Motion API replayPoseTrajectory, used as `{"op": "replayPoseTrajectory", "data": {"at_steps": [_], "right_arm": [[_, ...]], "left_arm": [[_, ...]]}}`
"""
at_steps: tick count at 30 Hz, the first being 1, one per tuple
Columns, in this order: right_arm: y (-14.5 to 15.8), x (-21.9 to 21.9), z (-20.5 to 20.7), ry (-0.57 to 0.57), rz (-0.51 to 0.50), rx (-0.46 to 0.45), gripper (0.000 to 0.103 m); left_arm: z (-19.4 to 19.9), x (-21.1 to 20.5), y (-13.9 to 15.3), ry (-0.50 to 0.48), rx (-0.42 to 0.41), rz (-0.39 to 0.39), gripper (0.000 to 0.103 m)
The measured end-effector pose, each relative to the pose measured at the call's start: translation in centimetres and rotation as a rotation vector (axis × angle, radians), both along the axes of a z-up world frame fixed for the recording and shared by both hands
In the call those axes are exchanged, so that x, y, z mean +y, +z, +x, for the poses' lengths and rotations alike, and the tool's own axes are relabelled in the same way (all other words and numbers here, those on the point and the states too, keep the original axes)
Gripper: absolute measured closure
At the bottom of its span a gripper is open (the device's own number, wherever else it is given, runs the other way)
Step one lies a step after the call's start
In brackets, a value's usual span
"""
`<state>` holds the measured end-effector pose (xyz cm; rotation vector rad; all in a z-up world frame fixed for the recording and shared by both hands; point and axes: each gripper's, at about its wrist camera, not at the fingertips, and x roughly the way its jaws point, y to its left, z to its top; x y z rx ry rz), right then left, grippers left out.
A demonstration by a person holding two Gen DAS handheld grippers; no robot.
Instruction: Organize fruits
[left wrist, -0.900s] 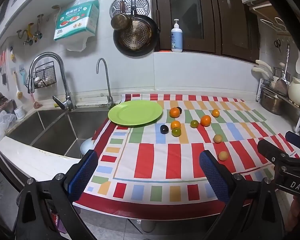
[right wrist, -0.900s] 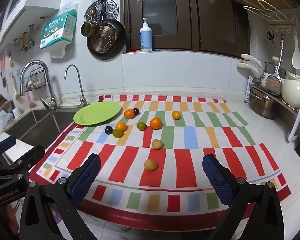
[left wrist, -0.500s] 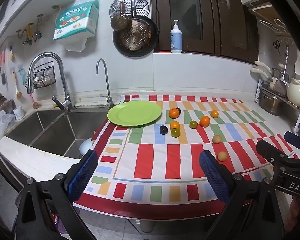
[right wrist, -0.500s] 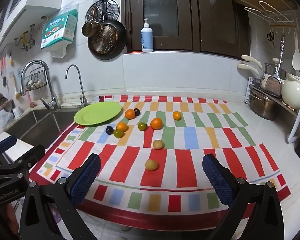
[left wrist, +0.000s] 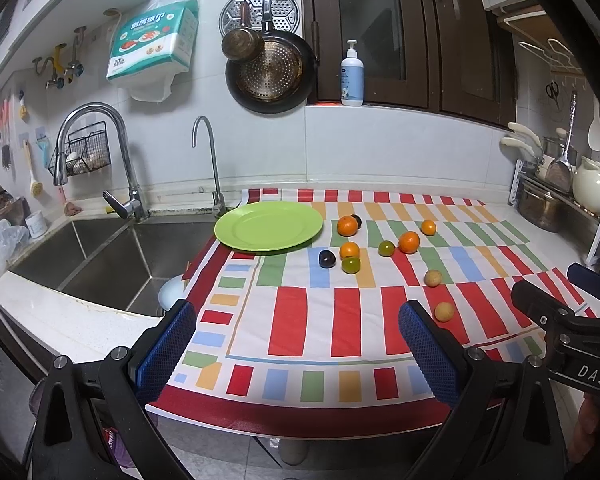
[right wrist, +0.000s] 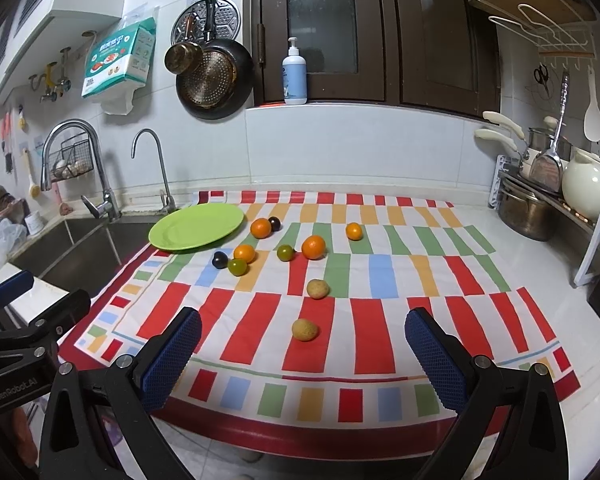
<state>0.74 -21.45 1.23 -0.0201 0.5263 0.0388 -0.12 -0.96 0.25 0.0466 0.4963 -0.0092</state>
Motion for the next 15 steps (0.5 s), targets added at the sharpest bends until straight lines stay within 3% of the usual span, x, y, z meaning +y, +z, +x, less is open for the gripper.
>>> {"op": "replayPoseTrajectory", "data": {"at_steps": [15], "right_arm": [[-0.07,0.36,-0.06,0.001,-0.004,0.001,0.000]], "left_arm": [[0.09,-0.43,-0.09,-0.005,0.003,0.002,0.000]]}}
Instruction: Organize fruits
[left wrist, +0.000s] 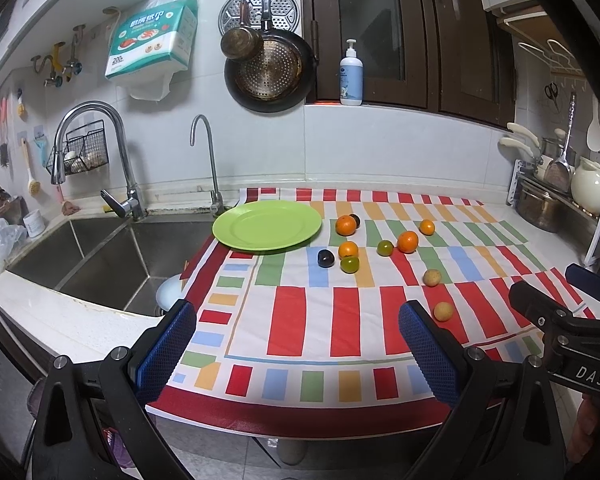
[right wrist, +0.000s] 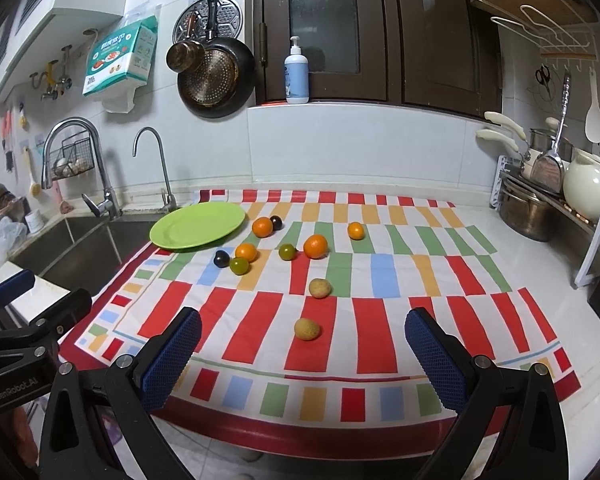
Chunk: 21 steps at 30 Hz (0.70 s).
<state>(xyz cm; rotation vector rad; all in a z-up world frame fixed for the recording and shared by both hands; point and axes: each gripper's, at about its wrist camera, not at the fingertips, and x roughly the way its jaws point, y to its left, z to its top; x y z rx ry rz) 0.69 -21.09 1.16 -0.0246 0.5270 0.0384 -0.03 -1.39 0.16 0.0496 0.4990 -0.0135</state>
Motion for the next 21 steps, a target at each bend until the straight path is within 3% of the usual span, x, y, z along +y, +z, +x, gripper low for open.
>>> {"op": "replayPoseTrajectory", "data": {"at_steps": [10,15,21], "right_arm": [[-0.2,0.0,0.1,-0.003,0.001,0.004,0.000],[-0.4,0.3,0.4,-0.020,-0.002,0.013,0.000],[-0.7,0.8,0.9,-0.068,-0.009,0.019,0.000]], "left_arm": [[0.6,0.7,-0.1,-0.024,0.062,0.034,0.000],[1.4,1.2,-0.1,-0.053,0.114,-0.012,0.000],[3.2,1.6,-0.4,-0.135,0.087,-0.027,0.000]]}}
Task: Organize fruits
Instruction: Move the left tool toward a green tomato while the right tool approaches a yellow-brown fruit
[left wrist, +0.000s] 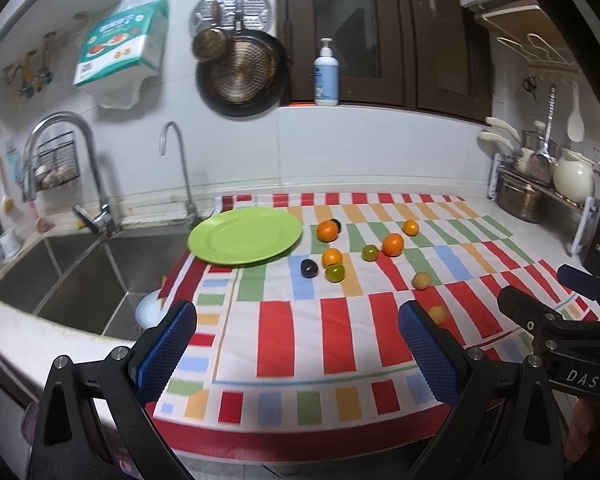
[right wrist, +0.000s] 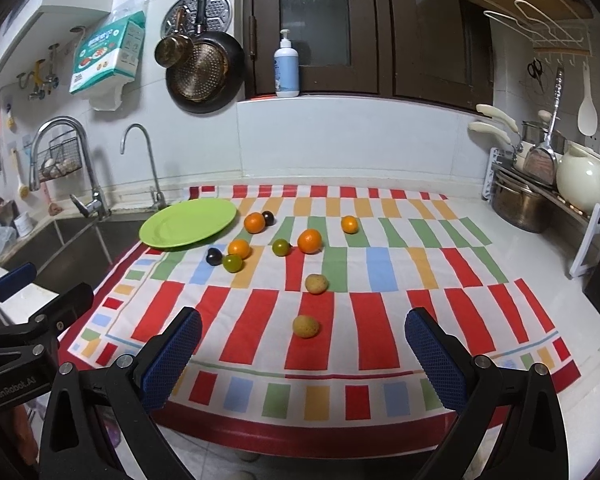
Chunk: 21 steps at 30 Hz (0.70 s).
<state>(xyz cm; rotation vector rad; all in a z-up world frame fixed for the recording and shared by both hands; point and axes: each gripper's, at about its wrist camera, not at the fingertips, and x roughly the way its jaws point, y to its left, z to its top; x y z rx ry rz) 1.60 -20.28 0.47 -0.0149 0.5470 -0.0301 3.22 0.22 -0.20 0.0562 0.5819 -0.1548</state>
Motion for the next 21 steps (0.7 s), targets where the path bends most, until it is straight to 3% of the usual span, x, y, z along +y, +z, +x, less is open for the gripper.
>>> {"op": "replayPoseTrajectory", "data": {"at_steps": [10,21], "right_arm": [[-0.9,1.7,2.7,-0.147,0.044,0.033,0.001],[-2.9,3.2,6.1,-0.322,0.084,0.090,0.005]], "left_arm": [[5.4,0.9,-0.4,-0.173,-0.046,0.004,0.008],[11.6,0.5,-2.1,-0.378,-0.004,0.037,0.020]]}}
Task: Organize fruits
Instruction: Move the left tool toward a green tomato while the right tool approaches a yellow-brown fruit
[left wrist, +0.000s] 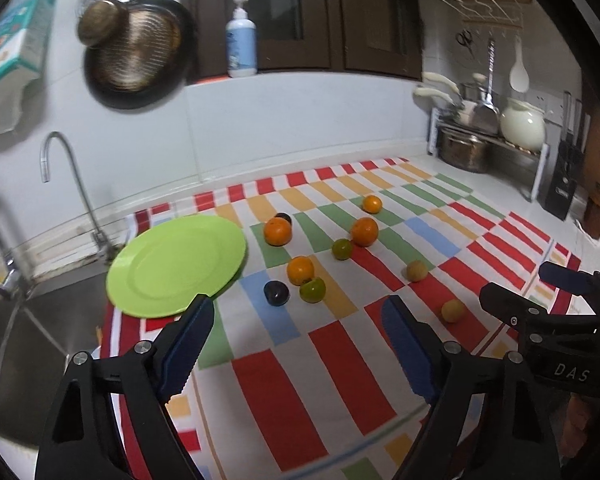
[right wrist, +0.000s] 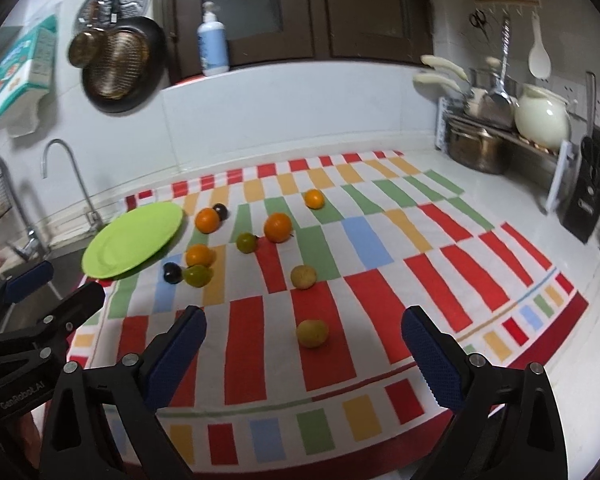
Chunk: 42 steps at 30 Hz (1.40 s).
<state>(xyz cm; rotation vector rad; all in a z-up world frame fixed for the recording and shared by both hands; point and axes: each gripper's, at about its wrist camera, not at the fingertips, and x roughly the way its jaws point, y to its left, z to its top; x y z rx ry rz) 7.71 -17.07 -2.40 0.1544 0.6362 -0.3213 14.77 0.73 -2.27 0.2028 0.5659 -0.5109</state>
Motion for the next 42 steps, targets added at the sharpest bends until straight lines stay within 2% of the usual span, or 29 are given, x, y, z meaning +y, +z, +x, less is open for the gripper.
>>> {"op": "replayPoseTrajectory", "data": {"at_steps": [9,17,21,23,42], "right_arm": [[-2.3,0.0,2.1,-0.106,0.021,0.080,0.015],[-4.6,-0.8,3.5,-0.152,0.060,0.152,0.029],[-5.0,-0.9,3.9,-0.163,0.059,0.164,0.032],[-5.4,-1.0,4.2,-0.169,0.071,0.172,0.037],[-7.5,-1.3,6.0,-0.197,0.118,0.216,0.066]], "left_arm": [[4.1,-1.4,-2.4,-0.121,0.063,0.025,0.030],[6.5,-3.2,-4.5,-0.170,0.131,0.026,0.041],[7.6,-3.8,-5.3,-0.173,0.166,0.011,0.046],[8.1,-4.1,-5.7,-0.177,0.176,0.010,0.048],[10.8,-5.9,-7.9,-0.176,0.238,0.079,0.063]]}}
